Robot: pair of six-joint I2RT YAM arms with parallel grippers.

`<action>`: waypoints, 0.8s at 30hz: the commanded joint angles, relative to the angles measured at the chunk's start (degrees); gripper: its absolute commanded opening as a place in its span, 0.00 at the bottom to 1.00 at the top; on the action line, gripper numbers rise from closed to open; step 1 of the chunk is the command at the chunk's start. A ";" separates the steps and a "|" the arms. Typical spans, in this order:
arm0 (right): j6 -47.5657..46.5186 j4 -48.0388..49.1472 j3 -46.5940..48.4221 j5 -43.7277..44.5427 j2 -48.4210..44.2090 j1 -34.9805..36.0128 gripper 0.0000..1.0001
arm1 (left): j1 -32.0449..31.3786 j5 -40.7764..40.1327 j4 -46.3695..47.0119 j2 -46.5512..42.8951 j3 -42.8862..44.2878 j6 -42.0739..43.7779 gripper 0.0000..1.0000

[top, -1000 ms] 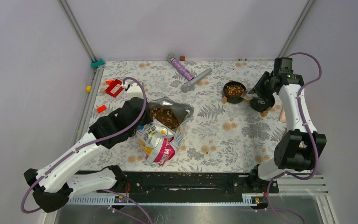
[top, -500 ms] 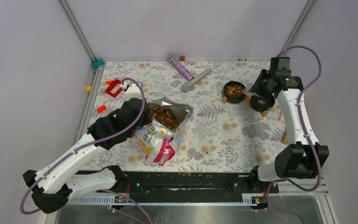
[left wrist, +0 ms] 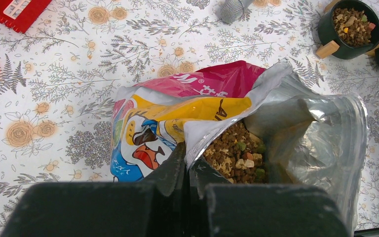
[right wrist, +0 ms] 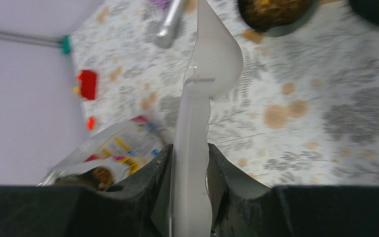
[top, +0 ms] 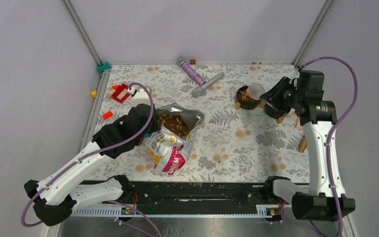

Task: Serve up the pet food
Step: Pour the pet food into the pet food bowl.

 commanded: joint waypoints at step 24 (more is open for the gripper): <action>21.52 22.97 -14.67 -39.32 -22.69 11.82 0.00 | -0.92 0.16 5.58 0.13 1.74 0.35 0.00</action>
